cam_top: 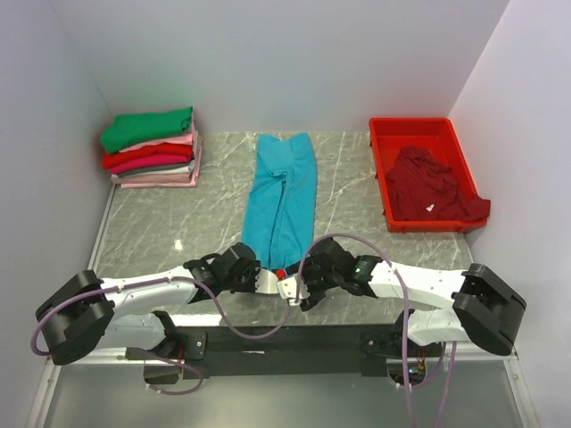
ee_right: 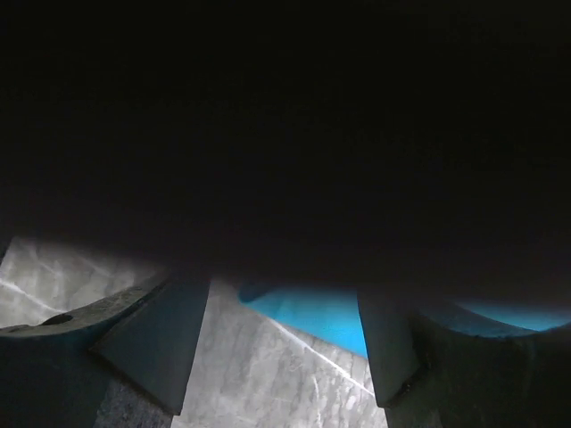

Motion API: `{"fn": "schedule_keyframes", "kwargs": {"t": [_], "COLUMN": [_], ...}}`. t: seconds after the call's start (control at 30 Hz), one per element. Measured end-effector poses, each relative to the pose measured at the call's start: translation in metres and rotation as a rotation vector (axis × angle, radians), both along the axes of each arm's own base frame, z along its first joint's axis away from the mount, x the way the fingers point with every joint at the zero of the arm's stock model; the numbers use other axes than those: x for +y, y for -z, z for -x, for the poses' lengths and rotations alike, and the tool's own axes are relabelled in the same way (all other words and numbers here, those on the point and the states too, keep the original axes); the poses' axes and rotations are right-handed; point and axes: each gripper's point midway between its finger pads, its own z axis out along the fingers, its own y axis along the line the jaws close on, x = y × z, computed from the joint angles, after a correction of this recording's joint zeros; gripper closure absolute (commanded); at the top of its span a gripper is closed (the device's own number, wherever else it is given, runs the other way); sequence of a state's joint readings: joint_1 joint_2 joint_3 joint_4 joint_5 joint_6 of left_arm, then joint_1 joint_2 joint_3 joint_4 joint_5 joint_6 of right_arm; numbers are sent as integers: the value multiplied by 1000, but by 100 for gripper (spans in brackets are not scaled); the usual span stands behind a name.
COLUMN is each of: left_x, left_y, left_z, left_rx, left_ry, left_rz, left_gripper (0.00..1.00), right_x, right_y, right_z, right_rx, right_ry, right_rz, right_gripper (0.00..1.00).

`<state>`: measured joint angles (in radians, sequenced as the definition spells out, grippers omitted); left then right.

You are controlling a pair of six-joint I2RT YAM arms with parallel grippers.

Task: Fold and stack the t-shirts
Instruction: Fold the tshirt

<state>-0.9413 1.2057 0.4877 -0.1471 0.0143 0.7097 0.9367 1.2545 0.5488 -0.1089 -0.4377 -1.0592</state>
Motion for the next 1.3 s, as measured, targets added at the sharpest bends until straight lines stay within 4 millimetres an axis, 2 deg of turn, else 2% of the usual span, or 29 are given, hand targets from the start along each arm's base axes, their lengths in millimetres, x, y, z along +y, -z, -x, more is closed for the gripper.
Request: {"fn": "schedule_keyframes", "kwargs": {"t": [0.23, 0.33, 0.5, 0.63, 0.77, 0.9, 1.03, 1.2, 1.3], "left_x": [2, 0, -9, -16, -24, -29, -34, -36, -36], "left_y": [6, 7, -5, -20, -31, -31, -31, -28, -25], "left_z": [8, 9, 12, 16, 32, 58, 74, 80, 82], "left_rx": [30, 34, 29, 34, 63, 142, 204, 233, 246], "left_ry": [4, 8, 23, 27, 61, 107, 123, 119, 114], "left_rz": [-3, 12, 73, 145, 197, 216, 235, 232, 226], "left_gripper": [99, 100, 100, 99, 99, 100, 100, 100, 100], "right_x": [-3, -5, -11, -17, -31, -47, -52, -49, -51], "right_y": [-2, -12, -40, -55, -41, -21, -13, 11, 24], "right_z": [-5, -10, -33, -30, -9, 12, 25, 45, 49], "right_rx": [-57, -25, 47, 40, 73, 135, 167, 114, 79], "right_ry": [12, 51, 115, 45, -25, -47, -54, -93, -86], "right_rz": [-24, -64, -112, -108, -53, 7, 43, 109, 148], "right_gripper": [30, 30, 27, 27, 27, 27, 28, 30, 30]}}
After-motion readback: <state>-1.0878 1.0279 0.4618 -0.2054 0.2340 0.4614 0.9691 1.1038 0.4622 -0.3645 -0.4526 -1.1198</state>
